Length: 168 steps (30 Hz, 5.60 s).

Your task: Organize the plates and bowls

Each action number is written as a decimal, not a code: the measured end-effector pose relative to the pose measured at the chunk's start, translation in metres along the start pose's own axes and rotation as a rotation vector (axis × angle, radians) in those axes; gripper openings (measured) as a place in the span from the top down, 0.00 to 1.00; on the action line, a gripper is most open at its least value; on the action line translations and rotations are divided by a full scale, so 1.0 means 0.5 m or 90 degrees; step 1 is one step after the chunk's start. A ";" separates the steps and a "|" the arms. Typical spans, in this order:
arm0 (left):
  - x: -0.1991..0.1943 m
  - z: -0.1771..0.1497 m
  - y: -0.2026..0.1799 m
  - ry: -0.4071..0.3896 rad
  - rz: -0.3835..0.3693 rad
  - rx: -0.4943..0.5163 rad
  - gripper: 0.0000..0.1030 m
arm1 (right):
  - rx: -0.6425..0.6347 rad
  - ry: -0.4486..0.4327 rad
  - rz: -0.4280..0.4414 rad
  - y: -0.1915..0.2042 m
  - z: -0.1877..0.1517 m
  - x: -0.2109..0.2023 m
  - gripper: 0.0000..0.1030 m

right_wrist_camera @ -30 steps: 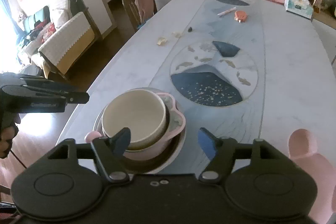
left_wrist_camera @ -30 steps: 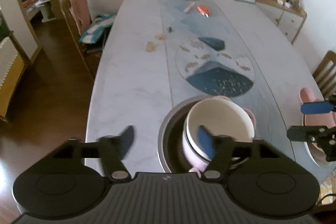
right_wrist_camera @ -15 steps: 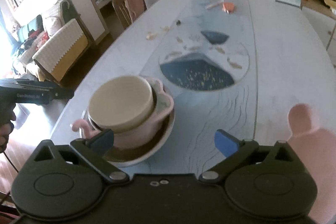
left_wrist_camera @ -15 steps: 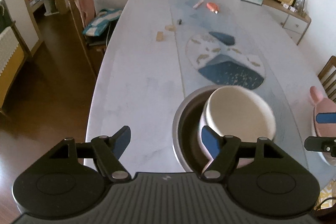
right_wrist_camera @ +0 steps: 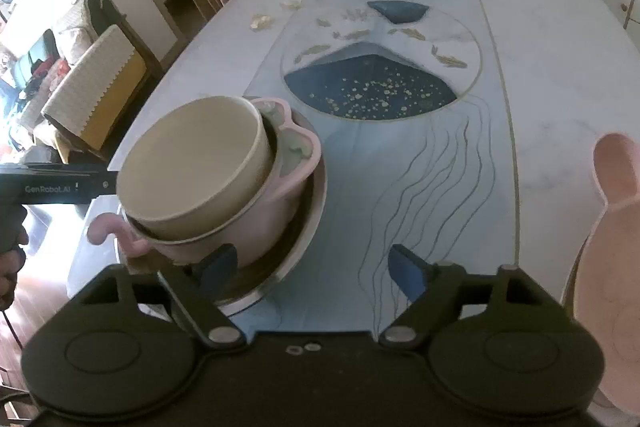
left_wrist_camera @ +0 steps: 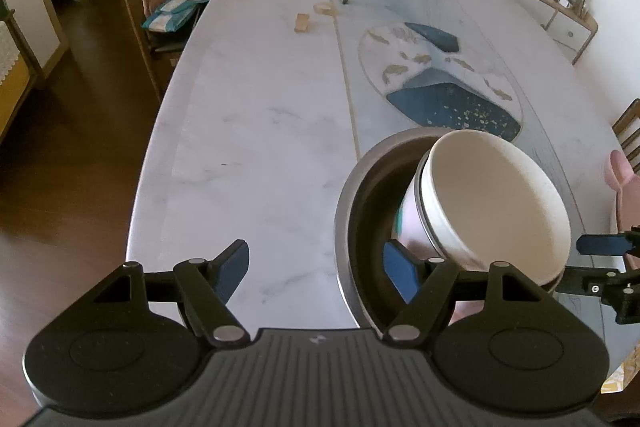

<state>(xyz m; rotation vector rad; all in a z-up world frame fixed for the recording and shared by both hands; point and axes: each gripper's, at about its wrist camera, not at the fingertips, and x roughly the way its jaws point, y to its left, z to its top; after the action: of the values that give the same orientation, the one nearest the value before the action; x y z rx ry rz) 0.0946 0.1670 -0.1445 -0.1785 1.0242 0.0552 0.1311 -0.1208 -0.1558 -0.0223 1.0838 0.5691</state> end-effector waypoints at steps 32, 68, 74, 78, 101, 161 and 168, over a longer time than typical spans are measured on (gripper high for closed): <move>0.029 0.020 -0.044 0.025 0.010 0.028 0.89 | 0.022 0.057 0.002 0.025 0.018 0.042 0.83; -0.108 0.069 -0.263 -0.025 -0.065 0.101 0.90 | 0.076 -0.066 -0.056 -0.086 0.004 -0.203 0.85; -0.103 0.090 -0.368 -0.036 -0.092 0.148 0.90 | 0.103 -0.092 -0.080 -0.155 -0.003 -0.260 0.85; -0.088 0.095 -0.449 -0.035 -0.106 0.175 0.90 | 0.131 -0.099 -0.099 -0.216 -0.018 -0.286 0.85; 0.012 0.040 -0.733 -0.019 -0.104 0.233 0.89 | 0.208 -0.079 -0.115 -0.487 -0.124 -0.327 0.85; -0.095 -0.028 -0.711 -0.107 -0.039 0.150 0.47 | 0.083 -0.116 -0.088 -0.479 -0.150 -0.398 0.44; -0.167 -0.040 -0.679 -0.158 -0.059 0.179 0.38 | 0.069 -0.174 -0.103 -0.409 -0.164 -0.428 0.35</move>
<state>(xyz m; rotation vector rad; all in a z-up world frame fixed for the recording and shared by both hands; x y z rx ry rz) 0.0780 -0.1676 -0.0420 0.0369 0.7658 -0.1480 0.0820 -0.4113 -0.0681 0.0607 0.8362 0.3546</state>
